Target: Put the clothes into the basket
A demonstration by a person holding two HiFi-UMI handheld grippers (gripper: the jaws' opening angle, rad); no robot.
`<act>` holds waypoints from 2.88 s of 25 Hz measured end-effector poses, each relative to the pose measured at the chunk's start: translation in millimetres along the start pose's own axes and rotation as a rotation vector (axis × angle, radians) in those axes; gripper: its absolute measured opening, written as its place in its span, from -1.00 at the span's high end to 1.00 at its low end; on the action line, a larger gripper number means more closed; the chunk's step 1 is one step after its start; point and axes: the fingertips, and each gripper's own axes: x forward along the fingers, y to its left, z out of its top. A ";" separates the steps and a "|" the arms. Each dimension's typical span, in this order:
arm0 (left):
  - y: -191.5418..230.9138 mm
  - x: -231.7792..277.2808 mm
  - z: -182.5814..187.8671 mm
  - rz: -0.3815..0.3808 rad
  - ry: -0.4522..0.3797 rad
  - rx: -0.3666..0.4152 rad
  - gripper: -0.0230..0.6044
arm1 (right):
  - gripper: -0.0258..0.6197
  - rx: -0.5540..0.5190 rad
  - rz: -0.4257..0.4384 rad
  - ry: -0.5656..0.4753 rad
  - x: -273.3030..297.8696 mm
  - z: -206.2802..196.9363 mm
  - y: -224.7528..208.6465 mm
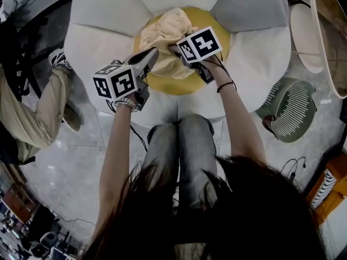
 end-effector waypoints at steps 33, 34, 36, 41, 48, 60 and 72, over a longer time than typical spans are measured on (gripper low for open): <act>15.6 -2.3 -23.1 0.016 -0.008 -0.040 0.89 | 0.75 0.075 -0.058 0.018 23.9 -2.1 -1.9; 14.6 -4.2 -22.7 0.018 -0.009 -0.040 0.89 | 0.75 0.088 -0.058 0.001 21.4 -0.7 -1.4; 12.6 -8.9 -21.3 0.023 -0.009 -0.042 0.89 | 0.75 0.119 -0.060 -0.035 15.9 2.3 0.7; -0.3 -23.0 -15.0 0.034 -0.009 -0.054 0.89 | 0.76 0.157 -0.045 -0.077 -3.7 11.4 13.8; -28.1 -39.4 4.5 0.034 -0.010 -0.055 0.89 | 0.76 0.140 -0.031 -0.067 -34.7 28.2 35.9; -77.6 -67.6 45.0 0.027 -0.013 -0.041 0.89 | 0.76 0.125 -0.033 -0.059 -95.5 54.7 62.3; -121.7 -107.2 71.0 0.022 -0.014 -0.031 0.89 | 0.76 0.118 -0.053 -0.082 -158.5 75.1 92.0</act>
